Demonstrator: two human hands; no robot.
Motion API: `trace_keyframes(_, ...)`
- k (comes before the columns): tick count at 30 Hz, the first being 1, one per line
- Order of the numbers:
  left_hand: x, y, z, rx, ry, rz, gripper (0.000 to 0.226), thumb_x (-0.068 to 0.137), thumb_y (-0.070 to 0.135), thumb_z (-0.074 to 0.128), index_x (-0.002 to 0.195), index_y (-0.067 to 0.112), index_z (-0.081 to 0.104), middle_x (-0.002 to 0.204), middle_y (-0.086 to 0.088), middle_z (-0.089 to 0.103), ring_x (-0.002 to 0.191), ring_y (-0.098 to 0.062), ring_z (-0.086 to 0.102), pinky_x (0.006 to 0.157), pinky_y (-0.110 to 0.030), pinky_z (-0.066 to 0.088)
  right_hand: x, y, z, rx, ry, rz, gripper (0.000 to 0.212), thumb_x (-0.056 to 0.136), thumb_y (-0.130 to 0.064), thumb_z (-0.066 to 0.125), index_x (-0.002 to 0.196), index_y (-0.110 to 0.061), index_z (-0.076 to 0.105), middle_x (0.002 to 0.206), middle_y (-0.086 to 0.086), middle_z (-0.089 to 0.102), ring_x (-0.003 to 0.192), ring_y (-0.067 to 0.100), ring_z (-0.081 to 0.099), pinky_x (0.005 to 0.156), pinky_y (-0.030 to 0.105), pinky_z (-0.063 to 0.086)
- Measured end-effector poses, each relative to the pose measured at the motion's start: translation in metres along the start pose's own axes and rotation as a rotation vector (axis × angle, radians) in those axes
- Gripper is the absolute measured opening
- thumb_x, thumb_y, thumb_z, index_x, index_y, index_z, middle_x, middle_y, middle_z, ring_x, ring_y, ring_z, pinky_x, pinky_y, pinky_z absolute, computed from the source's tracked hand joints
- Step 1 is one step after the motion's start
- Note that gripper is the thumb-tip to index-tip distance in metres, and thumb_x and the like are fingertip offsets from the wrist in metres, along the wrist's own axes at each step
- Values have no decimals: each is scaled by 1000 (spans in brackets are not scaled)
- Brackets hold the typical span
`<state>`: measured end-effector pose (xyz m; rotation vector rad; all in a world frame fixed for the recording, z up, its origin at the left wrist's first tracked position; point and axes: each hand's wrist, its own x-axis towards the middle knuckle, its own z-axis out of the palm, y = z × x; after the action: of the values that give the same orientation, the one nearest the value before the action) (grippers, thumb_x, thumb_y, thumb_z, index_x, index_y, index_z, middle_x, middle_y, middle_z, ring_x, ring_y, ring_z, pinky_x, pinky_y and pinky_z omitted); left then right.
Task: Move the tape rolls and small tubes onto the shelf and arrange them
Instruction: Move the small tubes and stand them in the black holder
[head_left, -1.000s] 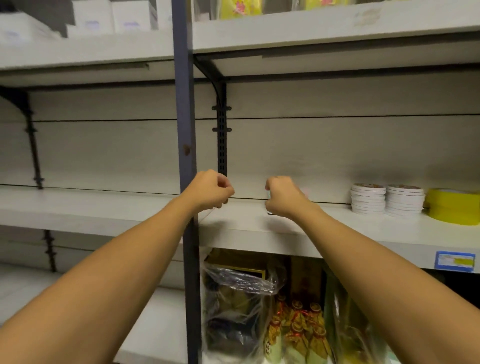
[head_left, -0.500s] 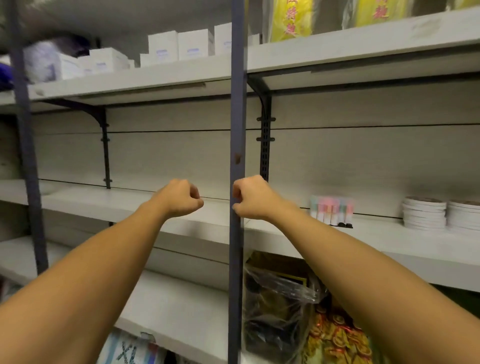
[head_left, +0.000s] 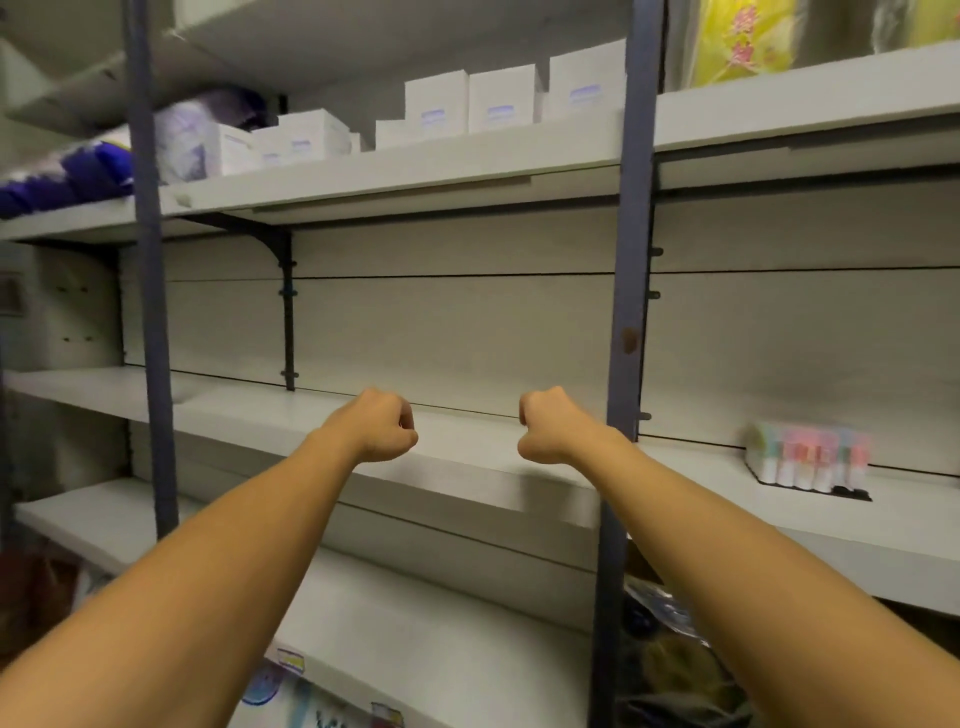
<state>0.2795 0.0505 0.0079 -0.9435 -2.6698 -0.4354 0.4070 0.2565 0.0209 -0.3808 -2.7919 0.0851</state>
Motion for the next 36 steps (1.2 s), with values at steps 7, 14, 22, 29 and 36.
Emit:
trace_keyframes(7, 49, -66, 13, -48, -3, 47, 20, 89, 22, 57, 104, 21, 71, 104, 2, 65, 94, -19, 63, 88, -42, 58, 34, -30, 42, -169, -4, 121, 11, 83, -9, 53, 74, -12, 47, 82, 5, 50, 67, 23, 50, 51, 26, 33)
trace_keyframes(14, 97, -58, 37, -67, -6, 244, 25, 87, 18, 53, 105, 24, 70, 97, 6, 60, 93, -20, 62, 83, -38, 57, 61, -25, 55, -221, 7, 262, 5, 86, -12, 55, 90, -13, 51, 97, 9, 54, 82, 29, 52, 76, 37, 49)
trace_keyframes(22, 163, -30, 67, -78, -24, 399, 26, 86, 18, 52, 103, 24, 71, 95, 6, 58, 93, -22, 62, 84, -37, 56, 105, 41, 47, -133, 68, 561, 16, 95, -20, 55, 86, -7, 53, 86, 9, 57, 78, 28, 57, 67, 35, 51)
trace_keyframes(29, 225, -18, 98, -133, -99, 424, 25, 87, 17, 53, 102, 21, 72, 95, 6, 61, 97, -20, 62, 88, -37, 56, 139, 74, 63, -36, 61, 685, 45, 93, -42, 64, 115, -3, 59, 108, 15, 56, 97, 33, 57, 76, 36, 48)
trace_keyframes(36, 273, 2, 120, -161, -141, 493, 23, 84, 19, 53, 98, 25, 71, 90, 9, 59, 95, -21, 62, 88, -38, 56, 157, 99, 82, -19, 61, 754, 71, 88, -66, 57, 114, -1, 59, 106, 13, 58, 89, 28, 53, 79, 34, 50)
